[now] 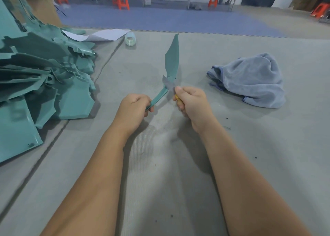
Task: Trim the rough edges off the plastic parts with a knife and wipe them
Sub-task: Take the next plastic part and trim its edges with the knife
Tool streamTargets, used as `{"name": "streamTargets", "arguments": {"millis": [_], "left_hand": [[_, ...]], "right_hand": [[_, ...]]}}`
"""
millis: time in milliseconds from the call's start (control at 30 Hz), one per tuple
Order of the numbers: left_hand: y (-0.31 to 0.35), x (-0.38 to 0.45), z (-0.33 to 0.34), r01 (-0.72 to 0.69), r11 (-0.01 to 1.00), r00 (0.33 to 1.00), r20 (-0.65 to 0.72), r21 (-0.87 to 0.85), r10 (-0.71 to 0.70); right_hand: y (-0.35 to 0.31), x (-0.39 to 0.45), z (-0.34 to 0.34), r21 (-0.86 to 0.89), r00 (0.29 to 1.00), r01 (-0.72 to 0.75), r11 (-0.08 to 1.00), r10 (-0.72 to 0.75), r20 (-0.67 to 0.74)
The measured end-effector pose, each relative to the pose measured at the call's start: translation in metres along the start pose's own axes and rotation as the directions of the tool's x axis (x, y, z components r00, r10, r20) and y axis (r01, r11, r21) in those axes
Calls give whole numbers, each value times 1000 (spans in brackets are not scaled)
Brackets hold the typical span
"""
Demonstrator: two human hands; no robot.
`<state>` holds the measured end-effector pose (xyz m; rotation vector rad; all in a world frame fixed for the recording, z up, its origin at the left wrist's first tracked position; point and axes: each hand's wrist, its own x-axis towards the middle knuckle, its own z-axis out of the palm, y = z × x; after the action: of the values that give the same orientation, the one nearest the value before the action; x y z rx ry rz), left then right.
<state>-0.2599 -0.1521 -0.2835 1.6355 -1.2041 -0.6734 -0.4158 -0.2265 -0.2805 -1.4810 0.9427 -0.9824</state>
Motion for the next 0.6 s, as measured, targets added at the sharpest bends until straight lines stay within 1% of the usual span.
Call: {"name": "streamTargets", "arguments": {"millis": [33, 100, 167, 233, 300, 367, 467, 600], "left_hand": [[0, 0, -1, 10, 1000, 1000, -10, -16, -10], [0, 2, -2, 32, 997, 999, -12, -67, -33], [1, 3, -5, 55, 991, 998, 22, -119, -53], [4, 4, -10, 67, 987, 995, 77, -146, -56], [5, 3, -15, 46, 991, 993, 118, -126, -31], [3, 2, -17, 14, 995, 990, 139, -99, 0], [1, 1, -19, -22, 998, 985, 171, -65, 32], [0, 1, -20, -24, 999, 981, 192, -22, 27]], "right_hand": [[0, -1, 1, 2, 997, 2, 1000, -2, 77], [1, -3, 5, -88, 985, 25, 996, -10, 170], [2, -3, 8, -166, 987, 47, 985, -20, 162], [2, -2, 8, -160, 994, 40, 986, -24, 105], [1, 0, 3, -139, 1000, 22, 990, -19, 23], [2, 3, -3, -124, 999, -3, 992, -3, -52], [2, 6, -9, -85, 992, -38, 996, 28, -120], [1, 8, -11, -34, 966, -54, 998, 44, -254]]}}
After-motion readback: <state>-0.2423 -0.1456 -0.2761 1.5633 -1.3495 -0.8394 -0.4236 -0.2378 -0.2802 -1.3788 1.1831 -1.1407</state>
